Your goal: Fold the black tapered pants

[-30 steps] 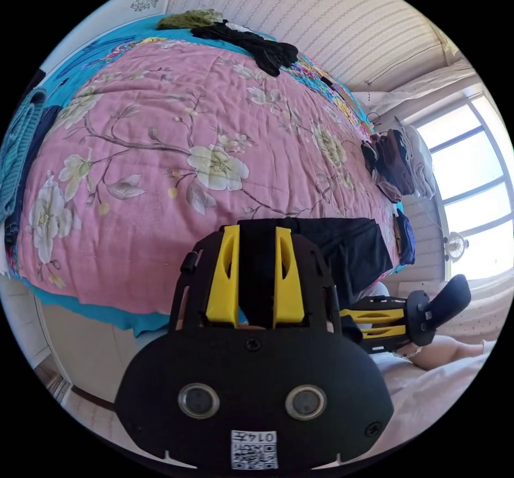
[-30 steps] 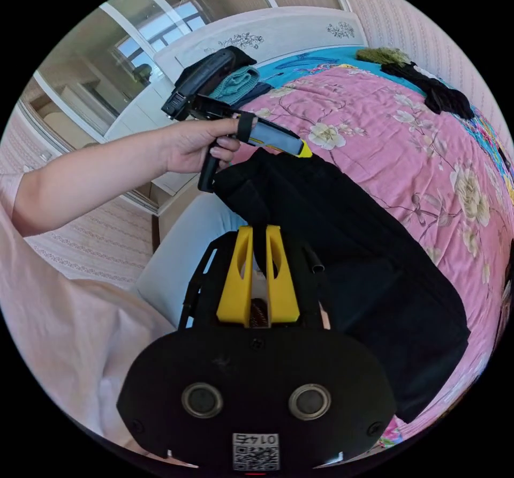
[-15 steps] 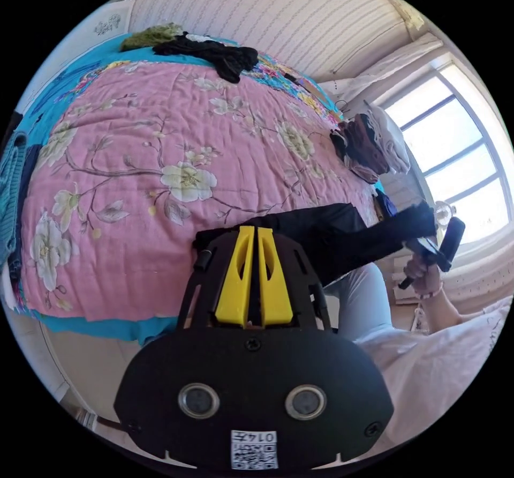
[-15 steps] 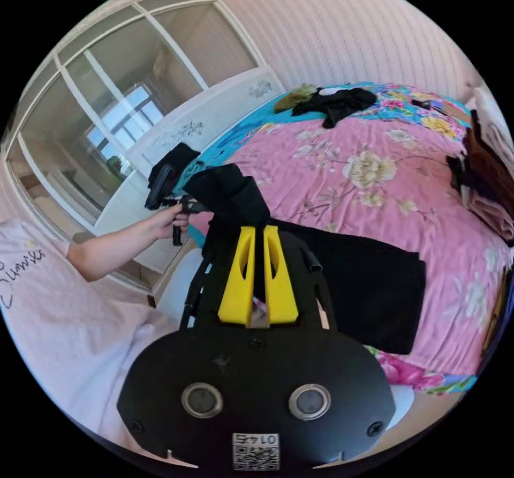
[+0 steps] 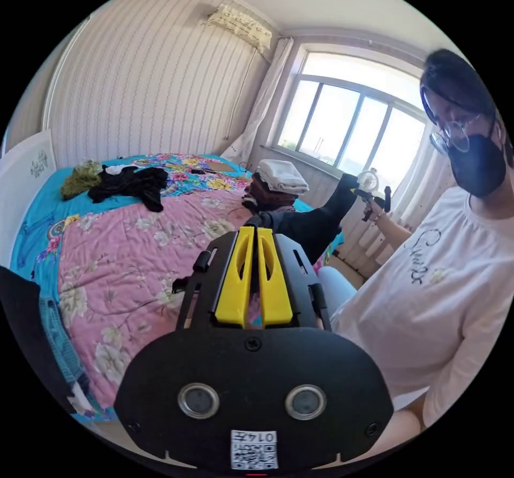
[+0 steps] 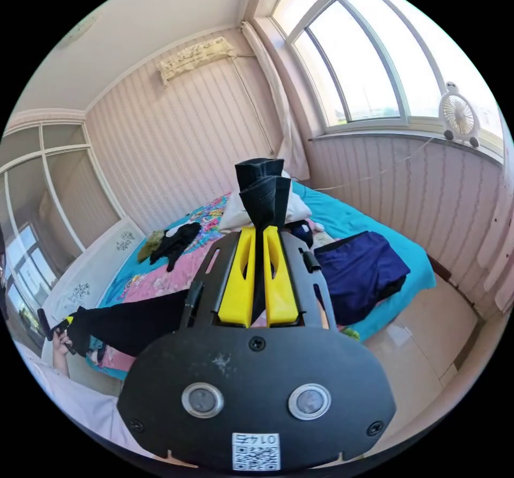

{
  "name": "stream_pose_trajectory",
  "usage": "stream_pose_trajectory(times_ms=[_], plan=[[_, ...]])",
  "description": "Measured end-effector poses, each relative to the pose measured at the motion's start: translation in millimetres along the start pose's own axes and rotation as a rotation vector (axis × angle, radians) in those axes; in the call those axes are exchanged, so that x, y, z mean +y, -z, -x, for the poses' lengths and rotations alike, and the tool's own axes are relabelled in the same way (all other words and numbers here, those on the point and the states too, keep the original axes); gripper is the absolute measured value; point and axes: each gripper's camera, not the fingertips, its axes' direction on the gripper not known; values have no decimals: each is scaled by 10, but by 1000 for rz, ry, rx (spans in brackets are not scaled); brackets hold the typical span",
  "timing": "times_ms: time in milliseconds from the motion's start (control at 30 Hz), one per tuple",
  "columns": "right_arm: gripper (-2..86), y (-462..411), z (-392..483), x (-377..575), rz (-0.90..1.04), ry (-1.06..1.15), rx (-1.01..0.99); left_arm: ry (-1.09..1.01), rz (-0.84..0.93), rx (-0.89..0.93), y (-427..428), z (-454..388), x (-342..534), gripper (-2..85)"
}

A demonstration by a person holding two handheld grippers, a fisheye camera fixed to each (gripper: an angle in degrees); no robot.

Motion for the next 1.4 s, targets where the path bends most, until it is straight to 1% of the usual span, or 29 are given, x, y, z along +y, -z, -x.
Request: stream_pose_trajectory(times_ms=[67,100,167,233,267,300,400,433,467,500,567,600,667,700,733,767,800,833,900,967,1033,1100,1133,1167,1200,1300,1367,1400], plan=[[16,-165,-274,96,101,-58,124,86,74,-65,95,102,477,-10],[17,-225,-349,137,136,-78,143,127,96,-80,71,161,633,-10],[19,-441,-664,359,273,-232,217,384,251,-102,-197,484,1355,-10],[21,-484,-833,539,304,-361,300,547,397,-133,-444,626,1862,-10],[21,-475,-841,622,289,-394,355,611,420,-122,-520,637,2067,-10],[20,-470,-809,644,276,-392,381,628,402,-114,-528,627,2128,-10],[26,-618,-306,577,248,-166,430,673,314,-149,-439,597,2198,-9],[33,-784,5,540,246,-42,388,688,288,-140,-395,627,2178,-8],[43,-1033,368,532,277,101,274,705,273,-128,-357,672,2156,-7],[52,-1181,566,541,307,169,199,718,268,-122,-339,699,2148,-5],[80,-1795,1448,689,459,397,-68,783,224,-98,-238,795,2140,6],[84,-1925,1668,751,482,447,-120,804,208,-100,-202,812,2148,14],[116,-2407,2546,1057,576,593,-311,908,123,-107,-33,846,2224,37],[120,-2514,2755,1139,606,629,-350,928,100,-102,12,842,2247,41],[126,-2700,3154,1310,658,708,-407,971,49,-106,103,823,2301,47],[131,-2854,3513,1480,698,780,-441,1006,-6,-112,180,796,2356,54],[133,-2922,3680,1565,716,819,-455,1023,-28,-114,209,786,2383,59],[137,-3045,3982,1733,752,904,-464,1064,-47,-123,240,787,2436,73],[146,-3222,4334,1971,798,1013,-423,1136,-56,-121,223,832,2519,98],[155,-3452,4602,2254,883,1126,-333,1184,-34,-104,113,912,2574,112],[147,-3586,4665,2399,959,1156,-288,1193,1,-113,22,961,2566,111],[119,-3635,4671,2369,1002,1084,-318,1178,-26,-91,-2,1001,2517,103],[90,-3652,4663,2328,1029,1041,-341,1183,-6,-54,-45,1046,2487,96],[57,-3669,4640,2286,1072,998,-353,1178,13,-56,-65,1066,2452,91],[41,-3659,4623,2248,1065,981,-357,1171,22,-55,-76,1072,2434,90],[16,-3569,4486,1971,1076,819,-490,1132,63,-3,-159,1067,2333,83],[7,-3404,4371,1751,1048,738,-605,1057,126,-89,-203,957,2186,114],[6,-3365,4355,1717,1042,732,-621,1035,148,-110,-212,928,2150,118]])
